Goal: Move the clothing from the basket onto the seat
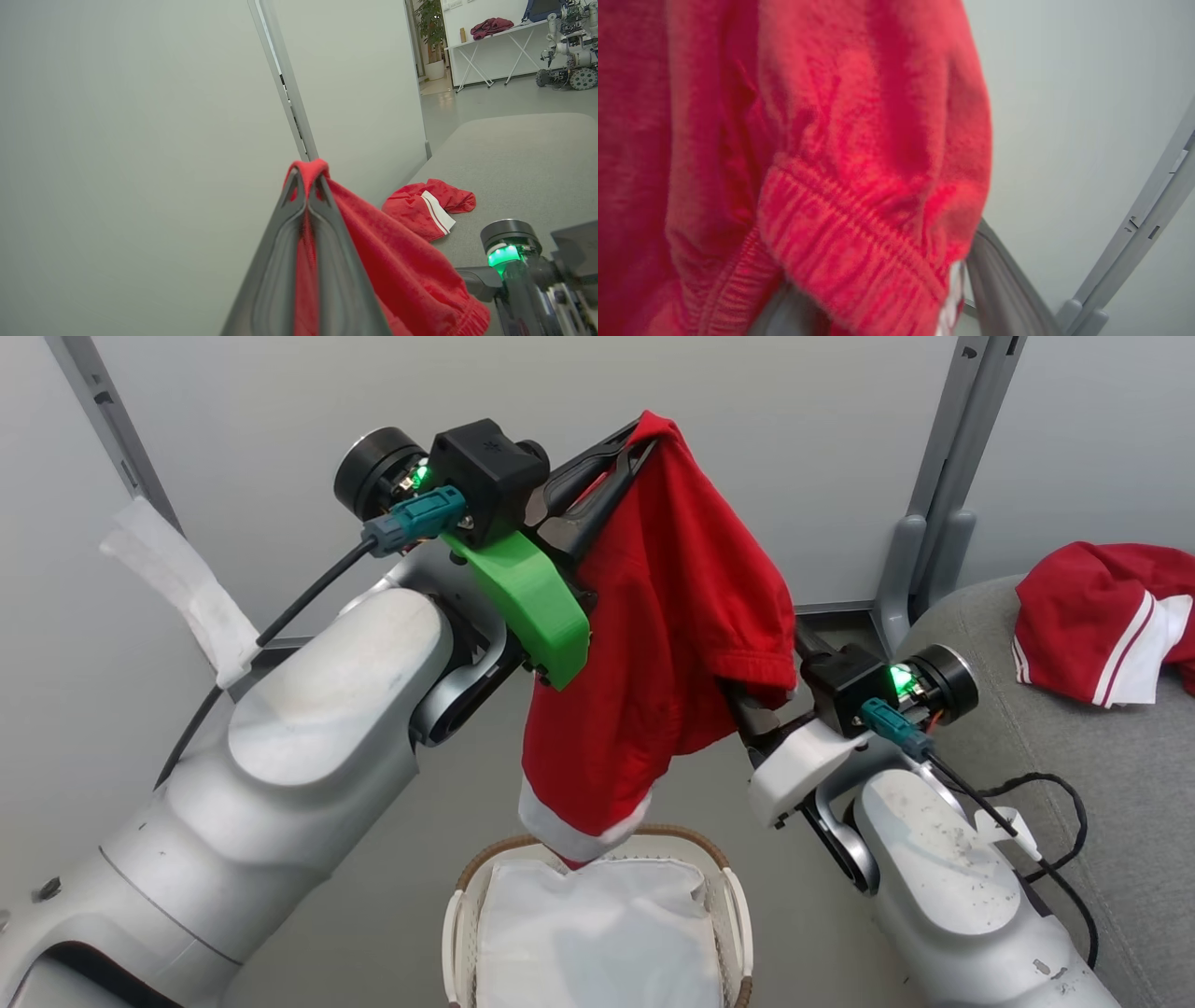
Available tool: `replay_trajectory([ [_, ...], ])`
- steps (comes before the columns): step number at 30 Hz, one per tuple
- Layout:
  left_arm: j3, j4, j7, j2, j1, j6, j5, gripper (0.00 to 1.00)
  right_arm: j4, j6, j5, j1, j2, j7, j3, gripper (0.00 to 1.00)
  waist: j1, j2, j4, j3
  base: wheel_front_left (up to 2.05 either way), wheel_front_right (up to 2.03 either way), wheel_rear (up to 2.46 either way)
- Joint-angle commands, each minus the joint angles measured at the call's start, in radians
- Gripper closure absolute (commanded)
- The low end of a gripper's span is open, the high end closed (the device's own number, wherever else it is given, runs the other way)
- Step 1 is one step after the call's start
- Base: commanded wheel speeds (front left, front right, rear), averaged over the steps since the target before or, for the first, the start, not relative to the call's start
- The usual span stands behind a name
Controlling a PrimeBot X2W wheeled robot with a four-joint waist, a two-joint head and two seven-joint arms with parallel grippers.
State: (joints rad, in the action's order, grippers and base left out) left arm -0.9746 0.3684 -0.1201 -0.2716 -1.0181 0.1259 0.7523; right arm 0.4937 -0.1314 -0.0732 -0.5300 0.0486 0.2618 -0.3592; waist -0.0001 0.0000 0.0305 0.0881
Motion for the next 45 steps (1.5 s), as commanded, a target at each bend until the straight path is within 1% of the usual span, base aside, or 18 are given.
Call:
replay_trajectory([
  [1, 0.003, 0.000, -0.003, -0.016, 0.022, -0.010, 0.013, 1.00, -0.005, 0.001, -0.008, -0.011, 0.004, 0.005, -0.010, 1.00, 0.0001, 0.0000, -0.001, 0.000, 0.00, 0.00, 0.00],
  [7, 0.015, 0.022, -0.014, -0.044, 0.076, -0.035, 0.035, 1.00, -0.013, 0.001, -0.008, -0.023, 0.014, 0.005, -0.029, 1.00, 0.0001, 0.0000, -0.013, -0.008, 0.00, 0.00, 0.00],
  [8, 0.017, 0.029, -0.015, -0.048, 0.087, -0.039, 0.039, 0.89, -0.014, 0.001, -0.007, -0.026, 0.017, 0.005, -0.031, 1.00, 0.0001, 0.0000, -0.016, -0.011, 0.00, 0.00, 0.00],
  [9, 0.019, 0.039, -0.021, -0.051, 0.099, -0.042, 0.041, 0.61, -0.017, 0.001, -0.006, -0.031, 0.020, 0.005, -0.031, 1.00, 0.0001, 0.0000, -0.020, -0.013, 0.00, 0.00, 0.00],
  [10, 0.020, 0.046, -0.025, -0.053, 0.110, -0.047, 0.045, 0.22, -0.018, 0.001, -0.005, -0.036, 0.024, 0.005, -0.032, 1.00, 0.0001, 0.0000, -0.023, -0.016, 0.00, 0.00, 0.00],
  [11, 0.019, 0.054, -0.029, -0.053, 0.125, -0.049, 0.049, 0.00, -0.019, 0.001, -0.005, -0.041, 0.030, 0.005, -0.033, 1.00, 0.0001, 0.0000, -0.028, -0.019, 0.00, 0.00, 0.00],
  [17, 0.011, 0.084, -0.070, -0.035, 0.200, -0.058, 0.070, 0.00, -0.014, 0.001, 0.003, -0.066, 0.081, 0.005, -0.019, 1.00, 0.0001, 0.0000, -0.055, -0.038, 0.00, 0.00, 0.00],
  [23, -0.003, 0.082, -0.119, -0.013, 0.280, -0.068, 0.055, 0.00, -0.025, 0.001, 0.011, -0.084, 0.151, 0.005, 0.016, 1.00, 0.0001, 0.0000, -0.110, -0.061, 0.00, 0.00, 0.00],
  [27, -0.010, 0.069, -0.134, -0.004, 0.317, -0.076, 0.030, 0.00, -0.056, 0.001, 0.015, -0.055, 0.200, -0.005, 0.062, 1.00, 0.0001, 0.0000, -0.162, -0.075, 0.00, 0.00, 0.00],
  [33, -0.025, 0.047, -0.142, 0.001, 0.355, -0.081, -0.005, 0.00, -0.140, 0.001, 0.027, -0.002, 0.256, -0.037, 0.144, 1.00, 0.0001, 0.0000, -0.269, -0.102, 0.00, 0.00, 0.00],
  [37, -0.044, 0.043, -0.143, -0.002, 0.368, -0.079, -0.029, 0.00, -0.215, 0.001, 0.029, 0.024, 0.271, -0.065, 0.185, 1.00, 0.0001, 0.0000, -0.352, -0.138, 0.00, 0.00, 0.00],
  [42, -0.064, 0.042, -0.139, -0.002, 0.367, -0.073, -0.042, 0.00, -0.297, 0.001, 0.034, 0.049, 0.260, -0.087, 0.223, 1.00, 0.0001, 0.0000, -0.447, -0.192, 0.00, 0.00, 0.00],
  [45, -0.074, 0.041, -0.134, -0.002, 0.362, -0.072, -0.048, 0.00, -0.328, 0.001, 0.038, 0.060, 0.251, -0.095, 0.238, 1.00, 0.0001, 0.0000, -0.486, -0.220, 0.00, 0.00, 0.00],
])
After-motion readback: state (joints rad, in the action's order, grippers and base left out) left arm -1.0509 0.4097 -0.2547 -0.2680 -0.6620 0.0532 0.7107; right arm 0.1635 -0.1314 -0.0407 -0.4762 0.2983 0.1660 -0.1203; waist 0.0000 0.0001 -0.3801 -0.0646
